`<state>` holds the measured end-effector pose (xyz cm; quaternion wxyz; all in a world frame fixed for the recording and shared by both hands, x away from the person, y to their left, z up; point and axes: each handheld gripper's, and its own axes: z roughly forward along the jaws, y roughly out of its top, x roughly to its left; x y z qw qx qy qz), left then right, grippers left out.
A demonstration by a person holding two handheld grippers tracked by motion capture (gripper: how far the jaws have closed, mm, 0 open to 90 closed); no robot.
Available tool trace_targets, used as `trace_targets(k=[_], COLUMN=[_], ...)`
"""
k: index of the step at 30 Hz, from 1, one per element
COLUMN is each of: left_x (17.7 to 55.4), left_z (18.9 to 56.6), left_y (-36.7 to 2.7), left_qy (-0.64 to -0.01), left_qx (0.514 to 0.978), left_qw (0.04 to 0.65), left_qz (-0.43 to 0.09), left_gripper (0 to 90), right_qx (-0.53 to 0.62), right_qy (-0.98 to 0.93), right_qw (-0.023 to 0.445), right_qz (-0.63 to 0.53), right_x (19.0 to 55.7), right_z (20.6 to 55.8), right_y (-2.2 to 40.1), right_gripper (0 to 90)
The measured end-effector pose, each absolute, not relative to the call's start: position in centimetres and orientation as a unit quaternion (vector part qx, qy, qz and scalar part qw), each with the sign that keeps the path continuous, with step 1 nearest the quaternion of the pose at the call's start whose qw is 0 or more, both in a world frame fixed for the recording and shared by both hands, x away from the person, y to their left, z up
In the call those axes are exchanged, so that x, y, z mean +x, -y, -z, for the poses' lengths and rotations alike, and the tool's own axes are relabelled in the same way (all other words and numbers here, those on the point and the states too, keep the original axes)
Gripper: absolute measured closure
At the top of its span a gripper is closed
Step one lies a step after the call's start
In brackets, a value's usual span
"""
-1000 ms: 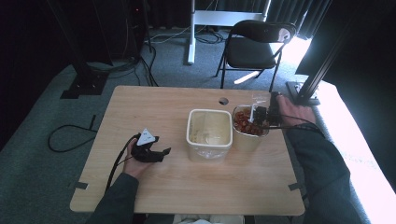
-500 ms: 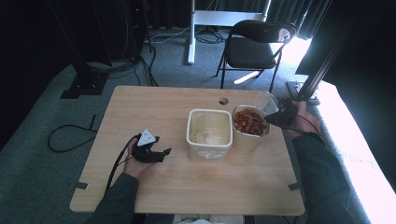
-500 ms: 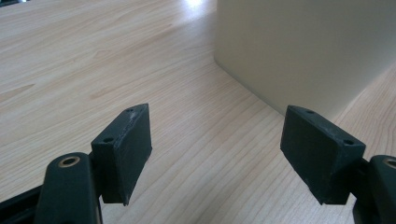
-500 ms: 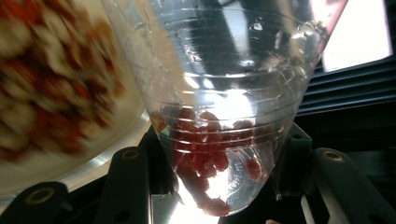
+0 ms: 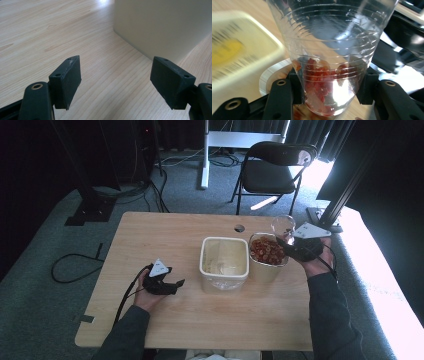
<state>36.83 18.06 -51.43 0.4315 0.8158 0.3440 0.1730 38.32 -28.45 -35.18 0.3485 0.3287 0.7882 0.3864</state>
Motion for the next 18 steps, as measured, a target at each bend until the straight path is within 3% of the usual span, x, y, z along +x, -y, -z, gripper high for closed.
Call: trace_targets(k=[8, 18], left_x=[36.8, 36.8], left_z=[51.5, 51.6], left_y=[-18.0, -17.9], left_qy=[-0.345, -0.343], left_qx=[0.816, 0.817], left_qw=[0.431, 0.43], left_qz=[-0.172, -0.174], left_gripper=[25.3, 25.3], right_qx=[0.317, 0.313], right_qy=[-0.762, -0.75], right_qw=[0.255, 0.187], right_qz=[-0.503, -0.552], right_x=[37.4, 38.1], right_z=[34.2, 34.0], right_y=[27.0, 26.3], right_gripper=[51.2, 50.8])
